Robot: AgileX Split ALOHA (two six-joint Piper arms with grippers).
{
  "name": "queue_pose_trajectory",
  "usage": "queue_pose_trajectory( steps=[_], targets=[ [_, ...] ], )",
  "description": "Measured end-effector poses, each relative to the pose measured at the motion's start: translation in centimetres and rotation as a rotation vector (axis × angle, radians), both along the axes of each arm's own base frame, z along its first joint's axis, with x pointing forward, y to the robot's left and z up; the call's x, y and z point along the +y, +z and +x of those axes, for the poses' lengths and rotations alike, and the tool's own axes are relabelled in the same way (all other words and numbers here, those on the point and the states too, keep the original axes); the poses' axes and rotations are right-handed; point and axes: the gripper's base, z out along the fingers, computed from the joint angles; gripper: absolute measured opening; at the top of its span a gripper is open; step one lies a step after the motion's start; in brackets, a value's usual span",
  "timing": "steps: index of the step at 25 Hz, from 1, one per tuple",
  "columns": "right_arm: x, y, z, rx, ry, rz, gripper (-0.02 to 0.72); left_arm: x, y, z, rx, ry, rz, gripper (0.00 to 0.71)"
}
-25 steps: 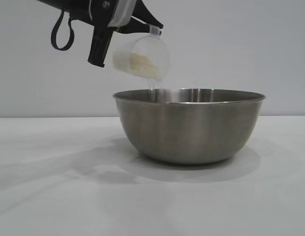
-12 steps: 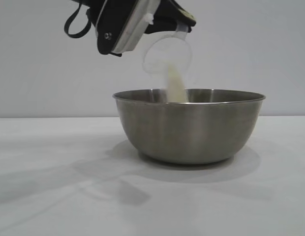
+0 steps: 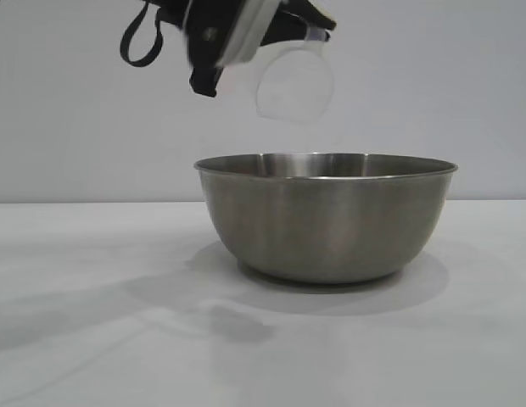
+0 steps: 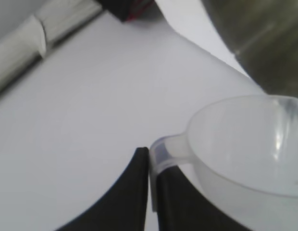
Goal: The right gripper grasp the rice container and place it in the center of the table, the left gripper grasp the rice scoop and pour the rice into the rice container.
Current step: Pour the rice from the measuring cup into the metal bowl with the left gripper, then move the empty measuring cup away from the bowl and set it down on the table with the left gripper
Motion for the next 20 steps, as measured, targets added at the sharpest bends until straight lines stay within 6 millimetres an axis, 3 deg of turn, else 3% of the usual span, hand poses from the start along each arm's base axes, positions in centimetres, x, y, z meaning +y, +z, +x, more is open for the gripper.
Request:
queue_pose_trajectory(
  steps=[3, 7, 14, 20],
  targets=[
    [0.0, 0.0, 0.0, 0.0, 0.0, 0.0, 0.509, 2.4, 0.1, 0.2, 0.126, 0.176, -0.306, 0.0],
    [0.0, 0.0, 0.0, 0.0, 0.0, 0.0, 0.509, 6.2, -0.8, -0.4, 0.205, 0.281, -0.609, 0.0],
    [0.0, 0.0, 0.0, 0.0, 0.0, 0.0, 0.509, 11.8, -4.5, -1.0, 0.258, 0.312, -0.782, 0.0],
    [0.0, 0.0, 0.0, 0.0, 0.0, 0.0, 0.509, 11.9, -7.7, -0.6, 0.305, 0.295, -0.734, 0.0]
  ],
)
